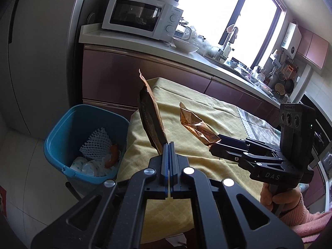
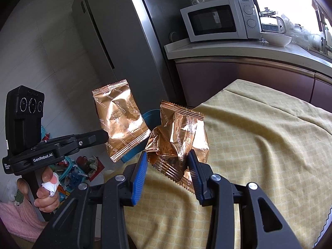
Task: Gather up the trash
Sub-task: 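Carry both copper wrappers over the blue bin with both tools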
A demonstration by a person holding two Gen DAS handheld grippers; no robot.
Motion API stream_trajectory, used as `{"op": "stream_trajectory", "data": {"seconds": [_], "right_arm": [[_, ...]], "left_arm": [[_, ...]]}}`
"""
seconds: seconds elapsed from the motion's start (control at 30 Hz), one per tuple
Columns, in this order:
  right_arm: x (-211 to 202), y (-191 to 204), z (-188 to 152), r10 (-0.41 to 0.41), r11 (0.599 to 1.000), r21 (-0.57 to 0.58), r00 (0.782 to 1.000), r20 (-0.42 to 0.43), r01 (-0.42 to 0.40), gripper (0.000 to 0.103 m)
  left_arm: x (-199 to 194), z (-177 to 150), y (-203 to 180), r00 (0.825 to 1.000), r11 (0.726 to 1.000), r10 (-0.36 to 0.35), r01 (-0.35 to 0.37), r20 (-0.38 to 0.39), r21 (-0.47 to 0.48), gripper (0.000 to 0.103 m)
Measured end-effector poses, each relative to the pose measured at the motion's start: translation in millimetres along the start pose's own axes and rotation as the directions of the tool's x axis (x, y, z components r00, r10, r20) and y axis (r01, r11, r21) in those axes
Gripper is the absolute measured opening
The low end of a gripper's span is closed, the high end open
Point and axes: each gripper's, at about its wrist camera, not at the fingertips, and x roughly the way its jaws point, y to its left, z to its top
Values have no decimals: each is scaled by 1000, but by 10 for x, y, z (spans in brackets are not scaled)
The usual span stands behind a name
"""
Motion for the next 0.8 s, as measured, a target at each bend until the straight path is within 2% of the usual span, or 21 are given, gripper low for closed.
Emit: {"op": "stream_trajectory", "data": {"seconds": [0.8], "right_arm": [[276,192,109,37,998,-48,999,-36,-39,38]], "left_arm": [[-103,46,290,998,998,55,-54,28,-42,1]]}}
